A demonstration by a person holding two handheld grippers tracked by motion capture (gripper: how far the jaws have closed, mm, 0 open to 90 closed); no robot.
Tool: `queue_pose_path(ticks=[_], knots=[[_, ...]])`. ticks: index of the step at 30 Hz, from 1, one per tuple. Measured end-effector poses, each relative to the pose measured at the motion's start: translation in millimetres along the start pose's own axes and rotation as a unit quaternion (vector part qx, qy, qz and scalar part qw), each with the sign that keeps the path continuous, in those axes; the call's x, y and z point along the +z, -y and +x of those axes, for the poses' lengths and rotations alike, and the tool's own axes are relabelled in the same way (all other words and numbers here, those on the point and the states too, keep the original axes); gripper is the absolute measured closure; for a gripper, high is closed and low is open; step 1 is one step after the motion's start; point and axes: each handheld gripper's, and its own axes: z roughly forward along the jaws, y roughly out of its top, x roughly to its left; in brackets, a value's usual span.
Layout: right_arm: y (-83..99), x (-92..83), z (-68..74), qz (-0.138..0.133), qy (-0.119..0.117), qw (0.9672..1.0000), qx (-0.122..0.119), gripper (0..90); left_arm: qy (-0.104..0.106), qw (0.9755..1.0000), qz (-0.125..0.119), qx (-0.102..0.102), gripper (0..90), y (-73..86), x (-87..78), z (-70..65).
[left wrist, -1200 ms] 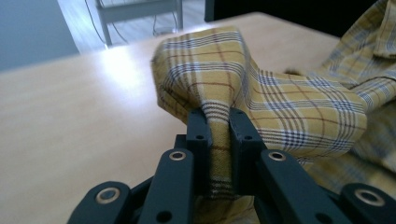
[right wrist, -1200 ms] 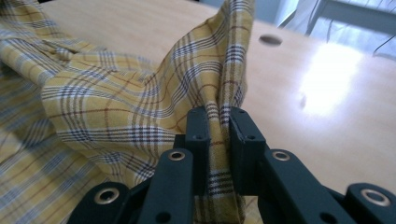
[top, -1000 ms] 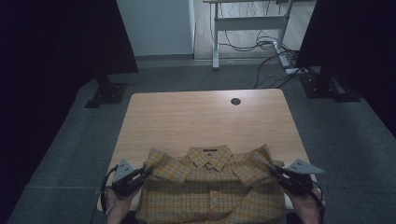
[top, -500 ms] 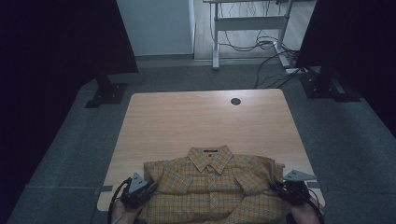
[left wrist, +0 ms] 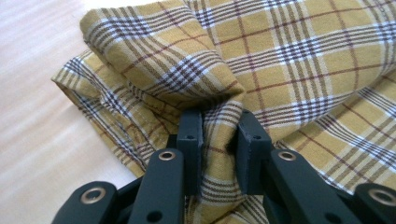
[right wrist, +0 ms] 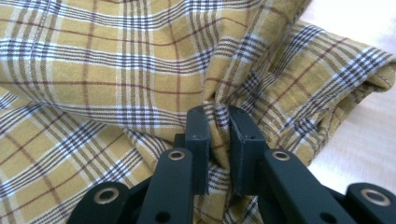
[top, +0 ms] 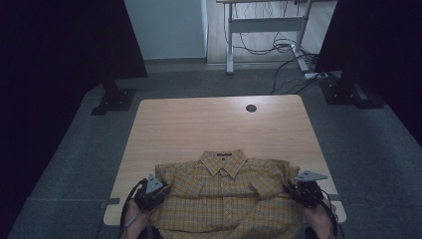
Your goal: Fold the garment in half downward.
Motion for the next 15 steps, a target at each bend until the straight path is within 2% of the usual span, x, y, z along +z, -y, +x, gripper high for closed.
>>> queue_pose_path(ticks=[4,10,15], knots=[[-11.5,11.5,-7.2,-0.002,0.005,1.0,0.005,79.3,-0.009,0.9999,0.007,-0.001,74.8,-11.3,12.9,12.3],[-27.5,27.0,-18.6,-0.002,0.008,0.9998,0.015,79.4,-0.011,0.9997,0.01,-0.022,74.9,-27.9,34.0,34.6],[-37.8,37.1,-27.8,-0.004,0.011,0.9997,0.02,79.3,-0.014,0.9993,0.014,-0.03,75.0,-40.4,48.5,46.9]])
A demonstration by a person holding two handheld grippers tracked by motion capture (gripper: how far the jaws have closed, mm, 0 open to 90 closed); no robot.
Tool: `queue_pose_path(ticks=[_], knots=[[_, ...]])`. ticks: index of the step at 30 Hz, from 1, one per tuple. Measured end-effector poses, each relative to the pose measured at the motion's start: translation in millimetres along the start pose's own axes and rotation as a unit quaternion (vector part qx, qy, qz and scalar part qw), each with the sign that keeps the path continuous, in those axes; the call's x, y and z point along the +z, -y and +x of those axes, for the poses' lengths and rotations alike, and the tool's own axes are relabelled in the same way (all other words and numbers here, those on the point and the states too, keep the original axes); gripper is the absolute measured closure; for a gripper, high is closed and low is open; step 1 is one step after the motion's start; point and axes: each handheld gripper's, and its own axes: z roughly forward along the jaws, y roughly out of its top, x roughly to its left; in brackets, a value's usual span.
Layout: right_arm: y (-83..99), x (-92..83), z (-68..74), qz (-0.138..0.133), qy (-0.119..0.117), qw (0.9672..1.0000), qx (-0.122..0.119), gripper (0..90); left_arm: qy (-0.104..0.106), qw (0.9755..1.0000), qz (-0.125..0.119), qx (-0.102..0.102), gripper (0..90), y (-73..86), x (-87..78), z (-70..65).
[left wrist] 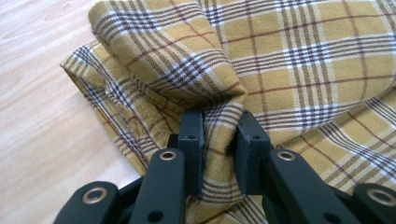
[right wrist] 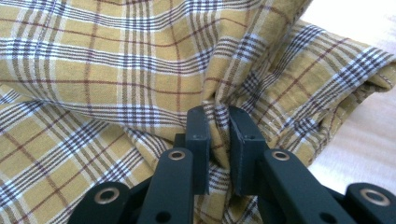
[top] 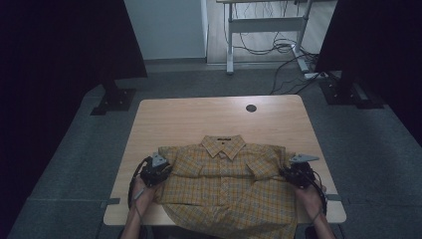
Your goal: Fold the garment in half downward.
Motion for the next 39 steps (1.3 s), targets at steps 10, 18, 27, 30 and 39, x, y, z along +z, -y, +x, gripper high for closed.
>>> queue_pose_path(ticks=[10,18,27,30,39], knots=[[-21.1,19.5,-19.7,0.0,0.004,0.9999,0.012,79.3,0.017,0.9994,0.0,-0.031,74.9,-13.7,16.4,16.4],[-26.3,25.0,-29.0,-0.006,-0.011,0.9995,0.028,74.7,0.059,0.9949,-0.01,-0.081,57.3,-11.9,5.6,30.9],[-15.7,6.4,-27.5,-0.058,-0.021,0.9973,0.04,47.2,0.043,0.9945,-0.055,-0.078,44.5,13.7,-57.5,39.5],[-15.4,-2.3,-22.8,-0.063,-0.017,0.9974,0.029,43.4,0.057,0.9948,-0.06,-0.06,44.0,26.0,-72.2,35.0],[0.9,-32.9,5.3,-0.072,-0.028,0.997,-0.004,38.4,0.105,0.9941,-0.021,-0.012,44.3,58.6,-71.9,2.0]])
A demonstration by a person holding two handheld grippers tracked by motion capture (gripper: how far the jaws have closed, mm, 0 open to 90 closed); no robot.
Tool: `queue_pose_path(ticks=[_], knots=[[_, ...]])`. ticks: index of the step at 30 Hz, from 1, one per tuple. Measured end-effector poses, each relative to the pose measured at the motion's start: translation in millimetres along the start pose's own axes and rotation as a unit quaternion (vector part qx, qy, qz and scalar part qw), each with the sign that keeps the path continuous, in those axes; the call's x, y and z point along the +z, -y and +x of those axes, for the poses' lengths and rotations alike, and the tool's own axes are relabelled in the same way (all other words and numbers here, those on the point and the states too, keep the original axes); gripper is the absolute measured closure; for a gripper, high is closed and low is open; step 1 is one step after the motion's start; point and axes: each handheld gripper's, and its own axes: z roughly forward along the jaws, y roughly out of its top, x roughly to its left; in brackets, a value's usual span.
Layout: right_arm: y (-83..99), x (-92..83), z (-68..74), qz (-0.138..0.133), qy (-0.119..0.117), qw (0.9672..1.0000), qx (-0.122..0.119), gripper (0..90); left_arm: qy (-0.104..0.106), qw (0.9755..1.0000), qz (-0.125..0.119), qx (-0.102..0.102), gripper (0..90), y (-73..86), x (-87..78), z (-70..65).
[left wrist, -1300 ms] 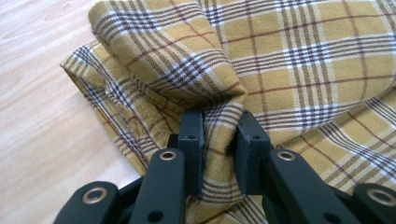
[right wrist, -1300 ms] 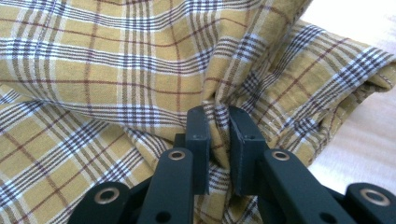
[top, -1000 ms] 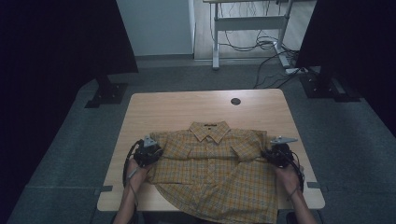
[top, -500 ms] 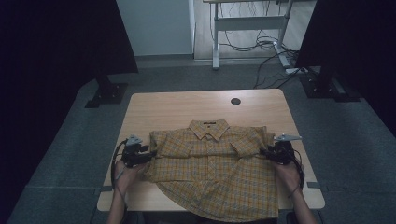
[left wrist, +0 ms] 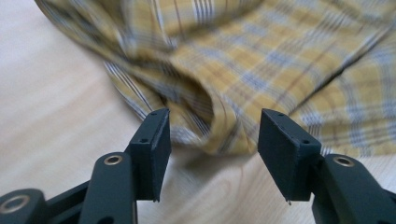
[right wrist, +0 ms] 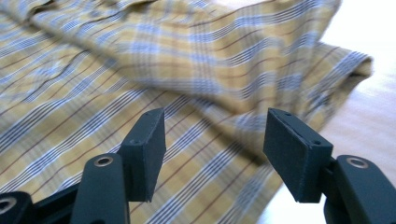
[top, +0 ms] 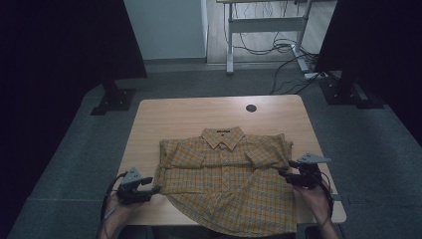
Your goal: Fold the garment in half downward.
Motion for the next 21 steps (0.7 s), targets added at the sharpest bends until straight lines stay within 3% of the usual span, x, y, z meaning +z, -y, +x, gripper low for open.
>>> queue_pose_path(ticks=[1,2,3,4,6,8,12,13,14,15,17,18,20,21], knots=[[2.8,-0.7,3.8,0.002,-0.004,1.0,-0.003,38.3,-0.003,0.9999,0.01,-0.001,46.5,2.1,5.0,-1.9],[9.0,0.0,11.2,0.011,-0.014,0.9998,-0.009,37.9,-0.009,0.9998,0.02,0.001,54.3,3.7,9.5,-3.7],[9.0,0.0,11.2,0.011,-0.014,0.9998,-0.009,37.9,-0.016,0.9996,0.022,0.005,54.3,5.3,12.7,-5.8],[15.4,3.0,17.1,0.026,-0.025,0.9992,-0.015,37.5,-0.016,0.9997,0.018,0.005,67.4,5.4,12.7,-6.7],[20.9,7.2,20.4,0.044,-0.031,0.9983,-0.022,37.2,-0.026,0.9994,0.022,-0.002,80.1,2.6,10.5,-7.9],[23.1,9.3,21.1,0.054,-0.031,0.9978,-0.025,37.0,-0.029,0.9993,0.023,-0.007,83.6,-1.5,3.7,-8.4],[26.4,12.5,22.3,0.074,-0.019,0.9963,-0.039,37.0,-0.016,0.9981,-0.025,-0.055,85.8,-9.8,-22.3,-5.4],[26.4,12.5,22.3,0.074,-0.019,0.9963,-0.039,37.0,-0.007,0.9968,-0.04,-0.069,85.8,-11.8,-30.0,-3.6],[25.9,12.6,23.6,0.08,-0.013,0.9954,-0.052,37.1,0.006,0.9933,-0.069,-0.092,85.8,-14.7,-44.1,-0.9],[25.9,12.6,23.6,0.08,-0.013,0.9954,-0.052,37.1,0.006,0.9933,-0.069,-0.092,85.7,-14.7,-44.1,-0.9],[26.0,12.7,23.9,0.081,-0.011,0.9949,-0.059,37.1,0.017,0.9893,-0.095,-0.11,85.5,-15.3,-54.1,0.5],[26.0,12.5,23.5,0.081,-0.011,0.995,-0.058,37.1,0.006,0.9884,-0.101,-0.113,85.2,-14.7,-56.4,0.8],[26.4,12.3,21.3,0.078,-0.01,0.9953,-0.056,37.2,-0.044,0.9891,-0.098,-0.1,75.8,-12.3,-55.0,0.6],[26.4,12.3,21.3,0.078,-0.01,0.9953,-0.056,37.2,-0.055,0.9889,-0.098,-0.096,75.8,-9.9,-53.3,1.2]])
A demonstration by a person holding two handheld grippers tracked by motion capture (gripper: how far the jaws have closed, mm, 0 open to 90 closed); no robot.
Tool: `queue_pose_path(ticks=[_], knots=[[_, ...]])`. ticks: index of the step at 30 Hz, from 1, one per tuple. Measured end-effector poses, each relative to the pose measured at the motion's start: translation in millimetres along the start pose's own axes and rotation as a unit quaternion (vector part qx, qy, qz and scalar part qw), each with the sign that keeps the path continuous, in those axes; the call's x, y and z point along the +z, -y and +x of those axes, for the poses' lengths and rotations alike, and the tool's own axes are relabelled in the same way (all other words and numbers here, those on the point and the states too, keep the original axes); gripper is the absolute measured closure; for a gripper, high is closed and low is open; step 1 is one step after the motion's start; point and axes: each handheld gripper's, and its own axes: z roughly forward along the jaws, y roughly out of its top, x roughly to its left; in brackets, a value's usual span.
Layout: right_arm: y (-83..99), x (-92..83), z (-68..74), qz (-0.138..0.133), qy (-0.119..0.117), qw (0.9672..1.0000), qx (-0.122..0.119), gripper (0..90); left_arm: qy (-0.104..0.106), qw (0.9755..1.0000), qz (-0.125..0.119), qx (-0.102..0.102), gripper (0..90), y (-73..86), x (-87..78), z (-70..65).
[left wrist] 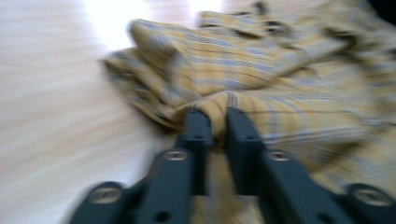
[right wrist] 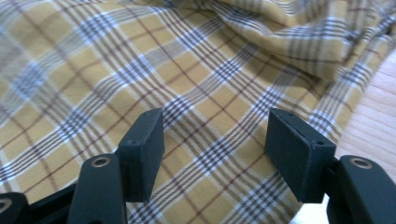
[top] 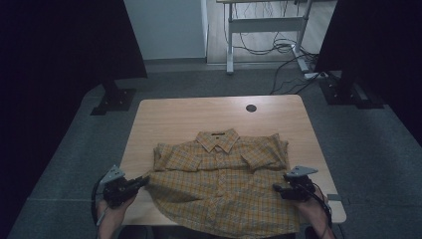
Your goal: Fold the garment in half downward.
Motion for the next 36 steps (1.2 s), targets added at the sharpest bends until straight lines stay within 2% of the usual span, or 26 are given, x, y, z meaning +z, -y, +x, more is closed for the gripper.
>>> queue_pose_path(ticks=[2,4,6,8,9,11,13,16,18,19,20,22,23,26,29,31,32,33,36], knots=[[0.3,-0.3,-1.2,0.0,0.001,1.0,0.002,37.1,-0.004,1.0,0.003,0.0,69.9,5.4,0.4,-0.5],[1.3,-0.7,-1.5,-0.002,0.002,1.0,0.003,37.1,-0.015,0.9997,0.01,0.019,62.3,10.7,-2.1,-7.1],[1.9,-0.9,-1.8,-0.004,0.002,1.0,0.003,37.1,-0.037,0.9983,0.018,0.041,58.1,15.8,-7.4,-15.8],[1.6,-0.8,-1.5,-0.003,0.002,1.0,0.002,36.9,-0.046,0.9972,0.02,0.055,53.5,20.8,-14.1,-23.1],[1.6,-0.7,-1.3,-0.003,0.002,1.0,0.002,36.9,-0.055,0.9966,0.019,0.058,51.6,23.3,-17.4,-26.3],[2.0,-0.7,-1.3,-0.004,0.003,1.0,0.002,36.7,-0.059,0.9963,0.022,0.059,49.5,28.6,-19.5,-30.5],[2.3,-0.8,-1.3,-0.005,0.002,1.0,0.003,36.7,-0.064,0.9955,0.039,0.057,48.1,34.5,-11.8,-33.2],[2.5,-0.7,-1.6,-0.006,0.002,1.0,0.002,36.7,-0.084,0.9927,0.067,0.054,46.8,42.2,11.0,-35.2],[3.6,-0.8,-1.8,-0.01,0.001,0.9999,0.002,36.7,-0.087,0.9918,0.081,0.047,46.4,45.4,24.6,-35.3],[4.8,-1.0,-2.0,-0.015,0.0,0.9999,0.003,36.7,-0.099,0.9876,0.107,0.057,44.2,48.4,33.4,-38.4],[4.8,-1.0,-2.0,-0.015,0.0,0.9999,0.003,36.7,-0.099,0.9876,0.107,0.057,43.6,48.4,33.4,-38.4],[6.3,-1.5,-2.2,-0.018,0.0,0.9998,0.003,36.7,-0.107,0.9855,0.112,0.068,43.7,51.5,32.0,-42.8],[6.8,-1.7,-2.0,-0.019,0.0,0.9998,0.004,36.6,-0.114,0.9833,0.121,0.073,43.7,54.4,25.7,-47.7],[7.3,-2.1,-1.7,-0.019,0.001,0.9998,0.004,36.6,-0.114,0.9834,0.123,0.07,43.6,60.5,17.2,-53.4],[9.1,-4.3,-1.4,-0.018,0.001,0.9998,0.003,36.5,-0.092,0.9853,0.138,0.043,42.0,70.1,1.2,-60.7],[9.7,-4.9,-1.5,-0.018,0.0,0.9998,0.004,36.4,-0.063,0.9829,0.169,0.036,40.0,71.6,-8.6,-65.8],[10.0,-5.6,-1.9,-0.017,-0.001,0.9998,0.003,36.4,-0.061,0.9818,0.174,0.044,38.3,69.9,-13.2,-68.6],[10.2,-5.9,-2.1,-0.017,-0.002,0.9999,0.003,36.3,-0.064,0.9828,0.167,0.047,38.3,65.9,-17.3,-70.5],[10.0,-6.6,-1.9,-0.013,-0.002,0.9999,0.004,35.1,-0.047,0.99,0.125,0.044,36.3,45.7,-24.3,-70.5]])
